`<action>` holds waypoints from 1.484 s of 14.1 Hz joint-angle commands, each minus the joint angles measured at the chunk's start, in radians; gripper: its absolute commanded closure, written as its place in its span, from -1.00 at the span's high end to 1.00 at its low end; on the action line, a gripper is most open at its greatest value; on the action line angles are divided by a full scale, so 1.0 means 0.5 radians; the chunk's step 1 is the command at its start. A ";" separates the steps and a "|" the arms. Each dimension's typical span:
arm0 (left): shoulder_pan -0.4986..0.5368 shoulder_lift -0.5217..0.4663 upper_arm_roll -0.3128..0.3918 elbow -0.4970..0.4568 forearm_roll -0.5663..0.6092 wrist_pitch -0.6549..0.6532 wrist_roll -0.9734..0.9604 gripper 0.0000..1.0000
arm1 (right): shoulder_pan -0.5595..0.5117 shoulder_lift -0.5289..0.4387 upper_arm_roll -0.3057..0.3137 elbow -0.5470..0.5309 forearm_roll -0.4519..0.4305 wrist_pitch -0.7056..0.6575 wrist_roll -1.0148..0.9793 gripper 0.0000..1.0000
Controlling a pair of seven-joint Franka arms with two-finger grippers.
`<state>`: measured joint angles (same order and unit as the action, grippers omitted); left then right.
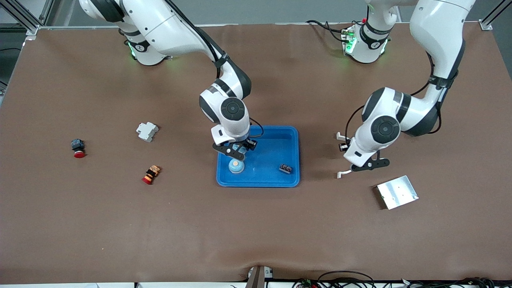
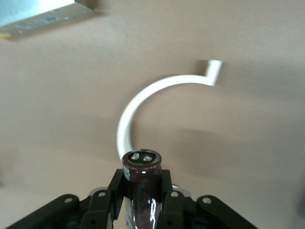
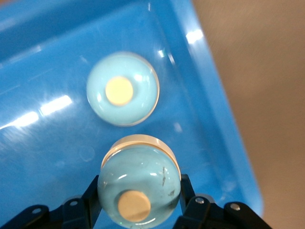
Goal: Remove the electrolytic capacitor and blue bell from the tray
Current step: 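Carry the capacitor to the white clip while the right gripper carries the bell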
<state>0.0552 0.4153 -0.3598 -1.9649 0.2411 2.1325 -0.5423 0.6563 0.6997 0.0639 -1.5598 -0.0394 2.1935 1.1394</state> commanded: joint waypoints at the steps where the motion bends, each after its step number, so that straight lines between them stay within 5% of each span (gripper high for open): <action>1: 0.153 -0.067 -0.060 -0.120 0.125 0.103 0.182 -1.00 | -0.140 -0.022 0.019 0.143 -0.013 -0.239 -0.250 -1.00; 10: 0.328 0.123 -0.060 -0.236 0.438 0.628 0.302 -1.00 | -0.836 -0.509 0.019 0.070 0.002 -0.846 -1.489 -1.00; 16: 0.371 0.148 -0.060 -0.276 0.478 0.714 0.311 -1.00 | -1.281 -0.991 0.013 -0.622 -0.022 -0.602 -2.256 -1.00; 21: 0.399 0.160 -0.060 -0.298 0.518 0.748 0.314 -1.00 | -1.726 -1.044 0.010 -0.765 -0.092 -0.311 -3.148 -1.00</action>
<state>0.2335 0.5030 -0.3727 -2.0984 0.4785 2.4850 -0.4039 -0.1233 0.2081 0.0497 -1.9015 -0.0542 1.9674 -0.2640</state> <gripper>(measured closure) 0.656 0.330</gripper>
